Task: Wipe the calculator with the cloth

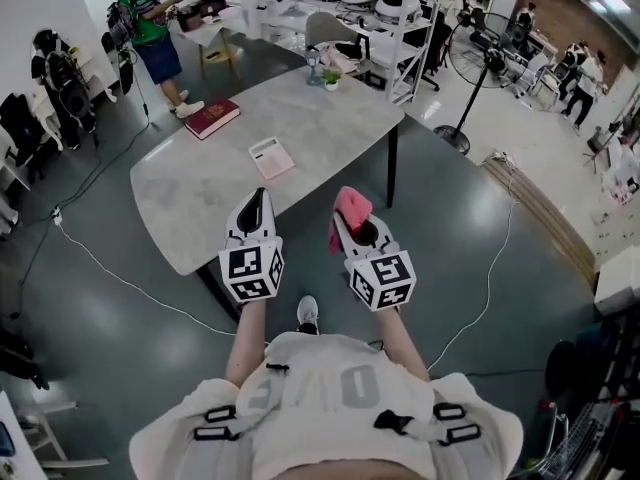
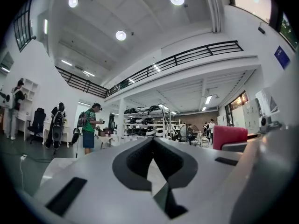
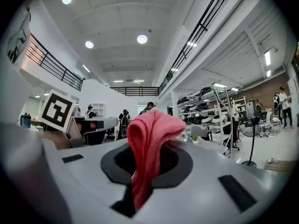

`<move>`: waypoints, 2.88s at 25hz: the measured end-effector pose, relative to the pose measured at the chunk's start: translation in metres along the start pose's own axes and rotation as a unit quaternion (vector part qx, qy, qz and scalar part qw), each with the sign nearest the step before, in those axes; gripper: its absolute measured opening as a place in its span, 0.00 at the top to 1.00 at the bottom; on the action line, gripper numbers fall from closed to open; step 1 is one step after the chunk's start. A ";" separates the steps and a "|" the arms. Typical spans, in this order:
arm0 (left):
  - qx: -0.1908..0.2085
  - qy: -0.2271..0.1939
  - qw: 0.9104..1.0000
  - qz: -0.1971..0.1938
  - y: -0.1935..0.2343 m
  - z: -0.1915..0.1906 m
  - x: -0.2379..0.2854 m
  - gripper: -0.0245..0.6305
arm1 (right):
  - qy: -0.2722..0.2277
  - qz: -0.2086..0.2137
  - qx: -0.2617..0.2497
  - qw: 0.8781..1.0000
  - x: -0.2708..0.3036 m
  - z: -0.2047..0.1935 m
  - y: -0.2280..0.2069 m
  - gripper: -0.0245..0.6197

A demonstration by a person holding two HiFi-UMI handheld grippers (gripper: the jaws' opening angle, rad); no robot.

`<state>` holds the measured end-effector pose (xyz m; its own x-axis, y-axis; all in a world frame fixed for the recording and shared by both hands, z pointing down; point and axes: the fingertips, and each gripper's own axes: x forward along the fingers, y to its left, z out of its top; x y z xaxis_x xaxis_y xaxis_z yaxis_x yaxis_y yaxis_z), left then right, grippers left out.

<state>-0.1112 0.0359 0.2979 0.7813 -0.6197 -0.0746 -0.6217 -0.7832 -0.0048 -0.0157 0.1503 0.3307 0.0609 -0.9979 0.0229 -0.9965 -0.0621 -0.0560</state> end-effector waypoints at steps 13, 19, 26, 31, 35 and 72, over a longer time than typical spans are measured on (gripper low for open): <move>-0.014 -0.007 1.000 0.027 0.107 -0.011 0.159 0.93 | 0.004 0.021 0.015 1.000 0.191 0.005 -0.052 0.87; -0.017 -0.008 0.999 0.049 0.116 -0.021 0.187 0.93 | 0.003 0.052 0.025 0.998 0.230 -0.004 -0.060 0.87; -0.021 -0.012 0.991 0.135 0.150 -0.008 0.196 0.93 | 0.001 0.132 -0.006 0.991 0.286 0.014 -0.070 0.87; -0.007 -0.003 0.978 0.206 0.164 0.011 0.195 0.93 | -0.006 0.174 -0.048 0.984 0.327 0.048 -0.083 0.87; 0.011 0.000 0.965 0.264 0.163 0.007 0.194 0.93 | -0.016 0.214 -0.054 0.975 0.348 0.049 -0.096 0.87; -0.049 -0.029 0.953 0.297 0.138 -0.010 0.235 0.56 | -0.016 0.336 -0.039 0.941 0.386 0.034 -0.131 0.87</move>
<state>-0.0133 -0.2184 0.2893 0.2864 -0.9538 -0.0909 -0.9431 -0.2974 0.1488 0.1398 -0.2275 0.3127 -0.5842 -0.8113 -0.0218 -0.8116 0.5837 0.0260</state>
